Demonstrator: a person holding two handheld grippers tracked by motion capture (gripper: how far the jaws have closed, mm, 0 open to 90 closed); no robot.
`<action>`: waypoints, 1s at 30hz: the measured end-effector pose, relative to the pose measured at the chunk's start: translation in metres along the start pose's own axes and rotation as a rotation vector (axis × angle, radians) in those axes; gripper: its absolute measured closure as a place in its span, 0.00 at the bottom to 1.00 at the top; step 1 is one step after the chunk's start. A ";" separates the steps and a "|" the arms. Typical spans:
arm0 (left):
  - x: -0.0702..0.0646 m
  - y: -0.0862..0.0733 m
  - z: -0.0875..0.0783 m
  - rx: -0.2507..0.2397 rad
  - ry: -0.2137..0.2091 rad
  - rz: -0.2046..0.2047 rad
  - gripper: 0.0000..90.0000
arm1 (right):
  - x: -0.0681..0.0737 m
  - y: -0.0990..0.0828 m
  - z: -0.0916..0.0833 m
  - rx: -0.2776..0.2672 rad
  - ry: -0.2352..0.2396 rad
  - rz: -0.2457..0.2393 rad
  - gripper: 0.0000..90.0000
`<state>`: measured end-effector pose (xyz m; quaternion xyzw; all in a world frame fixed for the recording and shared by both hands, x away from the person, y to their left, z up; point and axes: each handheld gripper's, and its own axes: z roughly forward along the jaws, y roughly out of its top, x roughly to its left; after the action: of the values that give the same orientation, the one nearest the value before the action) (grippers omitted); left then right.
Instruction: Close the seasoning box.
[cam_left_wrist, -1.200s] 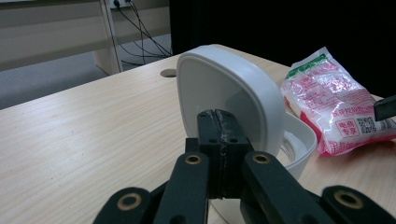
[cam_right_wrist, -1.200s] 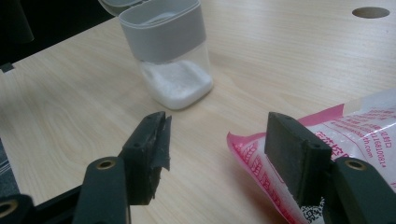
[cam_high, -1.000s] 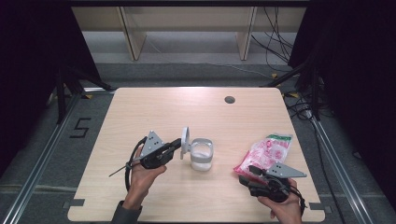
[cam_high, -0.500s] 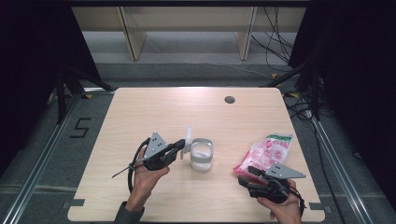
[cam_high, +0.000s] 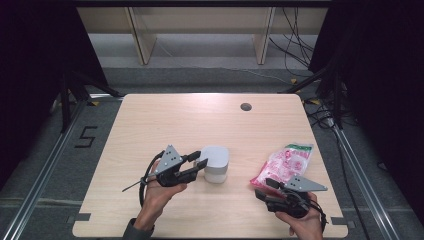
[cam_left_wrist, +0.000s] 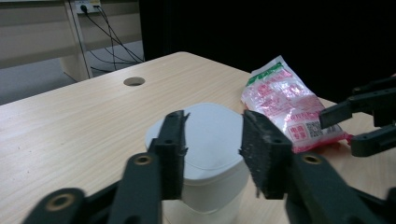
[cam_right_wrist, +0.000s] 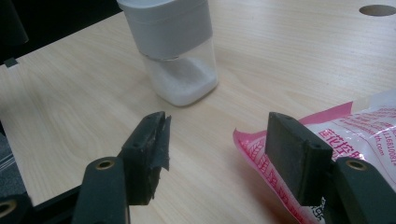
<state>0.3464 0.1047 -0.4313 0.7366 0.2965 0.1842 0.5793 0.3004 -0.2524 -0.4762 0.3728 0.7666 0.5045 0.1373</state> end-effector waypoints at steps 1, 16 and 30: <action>-0.001 0.000 -0.002 0.018 0.008 0.023 0.60 | 0.000 0.000 0.000 0.000 0.001 -0.001 0.44; -0.023 -0.014 -0.008 0.075 -0.029 0.039 0.36 | 0.002 -0.001 -0.001 0.009 0.002 0.022 0.44; -0.035 -0.035 -0.015 0.104 -0.022 0.029 0.31 | 0.003 -0.001 0.000 0.013 0.003 0.009 0.43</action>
<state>0.3028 0.0989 -0.4582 0.7719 0.2889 0.1688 0.5405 0.2979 -0.2510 -0.4766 0.3765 0.7684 0.5006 0.1314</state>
